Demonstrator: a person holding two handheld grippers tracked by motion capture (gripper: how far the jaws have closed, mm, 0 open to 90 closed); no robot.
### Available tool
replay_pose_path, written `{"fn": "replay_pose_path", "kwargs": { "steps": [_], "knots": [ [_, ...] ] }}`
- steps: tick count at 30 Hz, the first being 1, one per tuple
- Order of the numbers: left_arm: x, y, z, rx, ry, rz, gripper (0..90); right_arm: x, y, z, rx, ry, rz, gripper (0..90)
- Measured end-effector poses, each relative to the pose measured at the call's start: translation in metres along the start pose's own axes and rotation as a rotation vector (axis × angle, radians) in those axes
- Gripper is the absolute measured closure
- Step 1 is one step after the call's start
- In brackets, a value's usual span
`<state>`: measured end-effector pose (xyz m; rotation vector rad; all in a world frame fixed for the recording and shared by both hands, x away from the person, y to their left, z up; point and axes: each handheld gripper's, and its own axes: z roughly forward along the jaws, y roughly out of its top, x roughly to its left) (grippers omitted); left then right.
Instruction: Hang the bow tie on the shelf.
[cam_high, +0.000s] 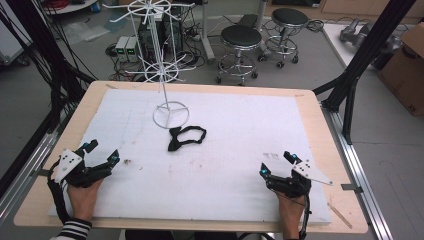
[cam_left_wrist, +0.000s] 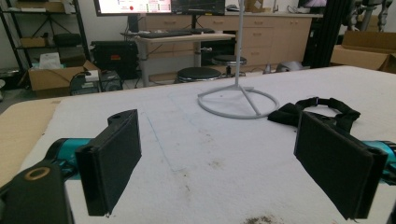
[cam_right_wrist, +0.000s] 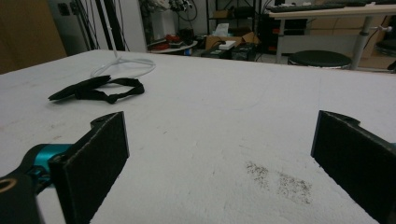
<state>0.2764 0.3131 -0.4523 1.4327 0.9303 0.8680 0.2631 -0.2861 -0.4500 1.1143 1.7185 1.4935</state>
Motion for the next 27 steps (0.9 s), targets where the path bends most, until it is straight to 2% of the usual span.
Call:
{"fn": "replay_pose_path", "kwargs": {
  "steps": [27],
  "knots": [
    [0.0008,0.0005,0.0009,0.007,-0.001,-0.004,15.1,-0.0009,-0.0007,-0.0017,-0.022,-0.009,0.007,3.0]
  ]
}}
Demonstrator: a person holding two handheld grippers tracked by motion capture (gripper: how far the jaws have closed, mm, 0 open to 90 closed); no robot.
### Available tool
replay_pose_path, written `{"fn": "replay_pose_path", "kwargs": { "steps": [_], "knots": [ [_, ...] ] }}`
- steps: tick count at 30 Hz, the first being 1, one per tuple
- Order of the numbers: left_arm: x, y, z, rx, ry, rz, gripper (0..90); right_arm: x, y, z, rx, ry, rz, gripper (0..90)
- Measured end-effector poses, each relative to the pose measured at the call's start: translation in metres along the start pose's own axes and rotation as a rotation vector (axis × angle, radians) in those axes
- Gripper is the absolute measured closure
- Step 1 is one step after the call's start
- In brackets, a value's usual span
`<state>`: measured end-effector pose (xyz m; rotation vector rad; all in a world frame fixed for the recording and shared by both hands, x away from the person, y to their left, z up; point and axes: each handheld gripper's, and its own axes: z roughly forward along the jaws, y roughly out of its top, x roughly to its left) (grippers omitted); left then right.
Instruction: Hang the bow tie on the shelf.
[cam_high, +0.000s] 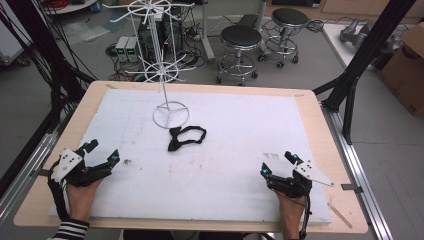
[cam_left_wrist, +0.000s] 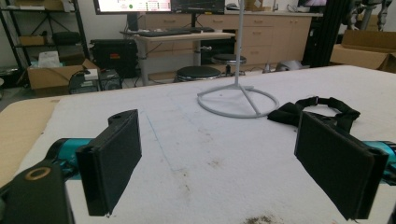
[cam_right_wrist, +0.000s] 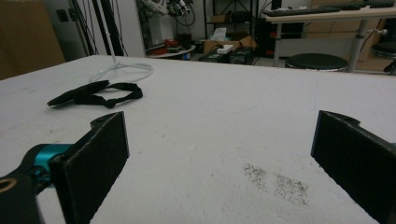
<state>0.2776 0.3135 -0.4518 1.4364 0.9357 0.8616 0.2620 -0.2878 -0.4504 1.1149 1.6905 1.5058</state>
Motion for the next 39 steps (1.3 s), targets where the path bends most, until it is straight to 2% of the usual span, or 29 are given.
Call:
{"fn": "replay_pose_path", "kwargs": {
  "steps": [3,7,9,11,14,17,26,31,35,39],
  "knots": [
    [0.001,0.001,0.002,0.02,-0.016,-0.006,15.1,0.0,0.0,0.0,-0.001,0.0,0.0,3.1],
    [0.003,0.001,0.002,0.021,-0.022,-0.022,15.3,0.0,0.0,0.0,0.0,-0.001,0.0,3.1],
    [0.004,0.004,0.003,0.043,-0.026,-0.021,15.3,0.0,0.0,0.0,0.0,-0.002,0.001,3.1],
    [0.006,0.012,0.004,0.057,-0.047,-0.037,15.3,0.0,0.0,0.0,0.0,-0.002,0.003,3.1],
    [0.006,0.02,0.005,0.061,-0.057,-0.046,15.2,0.0,0.0,0.0,-0.002,-0.004,0.002,3.1],
    [0.005,0.03,0.009,0.074,-0.086,-0.038,15.2,0.0,0.0,0.0,-0.002,-0.005,0.005,3.0],
    [-0.008,0.055,0.022,0.097,-0.15,0.004,15.2,0.0,0.0,-0.001,-0.007,-0.005,0.01,3.0],
    [-0.018,0.071,0.035,0.118,-0.187,0.05,15.3,-0.001,0.0,-0.001,-0.011,-0.005,0.007,3.1],
    [-0.028,0.083,0.049,0.153,-0.229,0.093,15.7,0.0,0.0,-0.001,-0.012,-0.004,0.01,3.1],
    [-0.039,0.09,0.063,0.193,-0.273,0.129,15.8,-0.001,0.0,-0.001,-0.012,-0.006,0.011,3.0]
  ]
}}
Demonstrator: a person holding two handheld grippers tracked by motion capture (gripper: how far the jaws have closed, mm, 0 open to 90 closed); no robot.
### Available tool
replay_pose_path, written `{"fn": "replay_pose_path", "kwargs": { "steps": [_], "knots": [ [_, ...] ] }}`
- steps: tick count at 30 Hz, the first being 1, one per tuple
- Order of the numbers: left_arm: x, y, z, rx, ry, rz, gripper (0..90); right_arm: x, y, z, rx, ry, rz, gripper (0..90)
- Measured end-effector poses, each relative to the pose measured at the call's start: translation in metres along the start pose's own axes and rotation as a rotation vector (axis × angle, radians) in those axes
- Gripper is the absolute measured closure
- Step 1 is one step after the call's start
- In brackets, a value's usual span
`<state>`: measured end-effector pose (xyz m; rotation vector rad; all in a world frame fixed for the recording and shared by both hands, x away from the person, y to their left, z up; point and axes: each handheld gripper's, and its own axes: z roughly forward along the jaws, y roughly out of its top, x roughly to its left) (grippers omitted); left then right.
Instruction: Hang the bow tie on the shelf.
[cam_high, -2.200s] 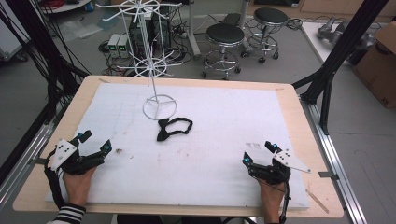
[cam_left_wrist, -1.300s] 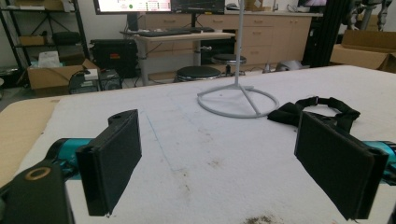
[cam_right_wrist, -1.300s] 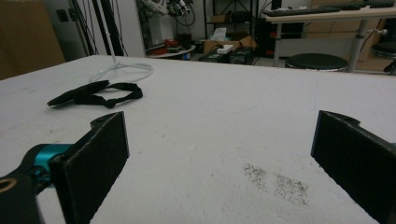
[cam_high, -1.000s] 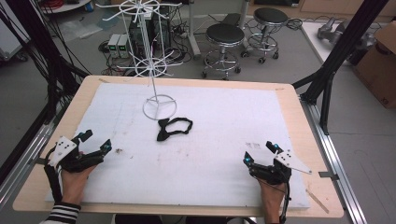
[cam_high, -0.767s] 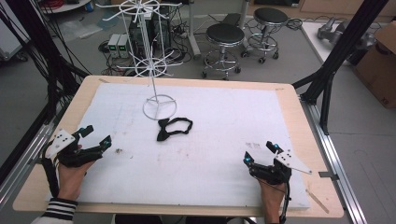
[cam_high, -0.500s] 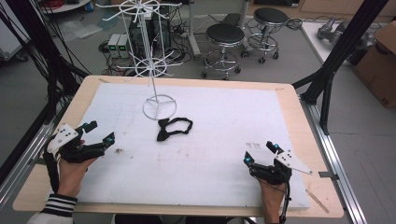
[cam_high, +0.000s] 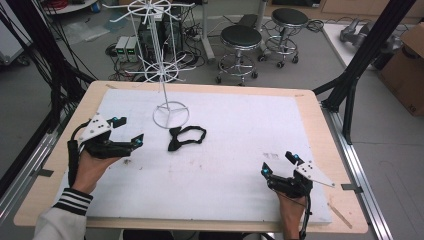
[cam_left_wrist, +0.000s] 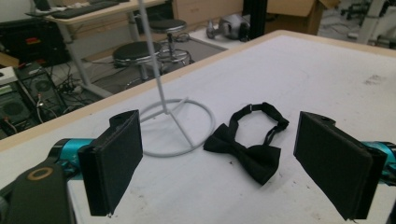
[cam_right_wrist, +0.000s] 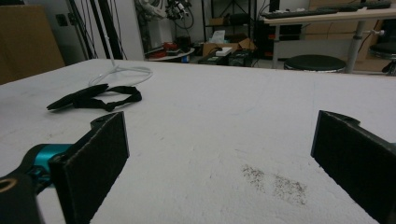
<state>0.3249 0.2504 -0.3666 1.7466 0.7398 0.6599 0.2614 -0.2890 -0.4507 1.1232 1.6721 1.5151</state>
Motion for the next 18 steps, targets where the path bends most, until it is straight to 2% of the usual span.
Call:
{"fn": "replay_pose_path", "kwargs": {
  "steps": [4,11,18],
  "knots": [
    [-0.006,0.008,0.015,0.054,-0.04,0.037,15.8,0.0,0.0,0.0,-0.002,0.003,0.002,3.0],
    [-0.014,0.02,0.042,0.123,-0.095,0.048,15.9,0.0,0.0,0.0,-0.003,0.003,0.006,3.0],
    [-0.021,0.021,0.068,0.193,-0.149,0.075,16.7,0.0,0.0,-0.001,-0.004,0.002,0.008,3.0]
  ]
}}
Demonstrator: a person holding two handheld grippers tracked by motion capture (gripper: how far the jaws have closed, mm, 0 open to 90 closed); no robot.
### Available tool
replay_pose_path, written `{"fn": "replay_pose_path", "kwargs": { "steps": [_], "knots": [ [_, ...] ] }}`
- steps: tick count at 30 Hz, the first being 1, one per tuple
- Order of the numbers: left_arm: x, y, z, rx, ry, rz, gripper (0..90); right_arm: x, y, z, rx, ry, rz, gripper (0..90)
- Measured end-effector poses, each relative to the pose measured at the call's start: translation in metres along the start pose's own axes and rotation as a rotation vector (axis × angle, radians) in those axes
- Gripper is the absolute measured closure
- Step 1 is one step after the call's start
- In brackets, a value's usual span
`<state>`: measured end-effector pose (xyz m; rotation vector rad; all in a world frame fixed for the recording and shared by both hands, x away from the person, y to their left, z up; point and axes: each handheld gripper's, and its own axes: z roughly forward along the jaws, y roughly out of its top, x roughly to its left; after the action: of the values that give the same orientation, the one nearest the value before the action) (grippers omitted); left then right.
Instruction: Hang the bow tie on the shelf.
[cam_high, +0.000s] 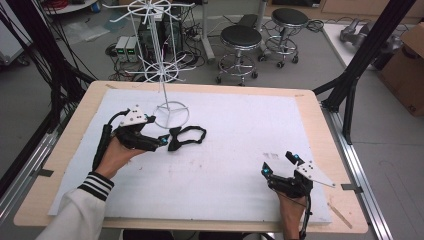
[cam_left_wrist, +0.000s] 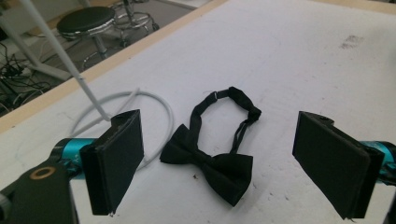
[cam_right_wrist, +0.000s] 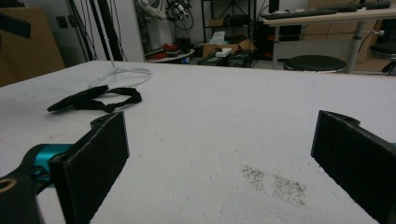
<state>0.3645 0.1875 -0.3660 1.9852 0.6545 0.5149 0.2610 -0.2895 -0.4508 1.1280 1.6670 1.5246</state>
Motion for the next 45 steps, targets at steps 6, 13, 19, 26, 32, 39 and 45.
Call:
{"fn": "replay_pose_path", "kwargs": {
  "steps": [6,13,19,26,32,39,45],
  "knots": [
    [0.0,0.001,0.013,0.037,-0.011,-0.008,17.5,0.0,0.0,0.0,-0.003,-0.001,0.0,3.1],
    [-0.002,0.009,0.025,0.078,-0.043,0.022,17.5,0.0,0.0,0.0,-0.002,-0.007,0.003,3.1],
    [-0.004,0.015,0.038,0.118,-0.066,0.052,18.1,0.0,0.0,0.0,-0.005,-0.005,-0.002,3.0],
    [-0.01,0.018,0.052,0.169,-0.089,0.079,18.1,0.0,0.0,0.0,-0.007,-0.005,0.007,3.0],
    [-0.014,0.021,0.065,0.204,-0.098,0.089,18.2,-0.001,0.0,-0.001,-0.006,-0.003,0.012,3.1],
    [-0.016,0.021,0.077,0.27,-0.111,0.124,20.9,-0.001,0.0,-0.001,-0.01,-0.002,0.015,3.1],
    [-0.015,0.015,0.088,0.34,-0.111,0.143,23.8,-0.002,0.0,-0.001,-0.011,-0.001,0.019,3.1]
  ]
}}
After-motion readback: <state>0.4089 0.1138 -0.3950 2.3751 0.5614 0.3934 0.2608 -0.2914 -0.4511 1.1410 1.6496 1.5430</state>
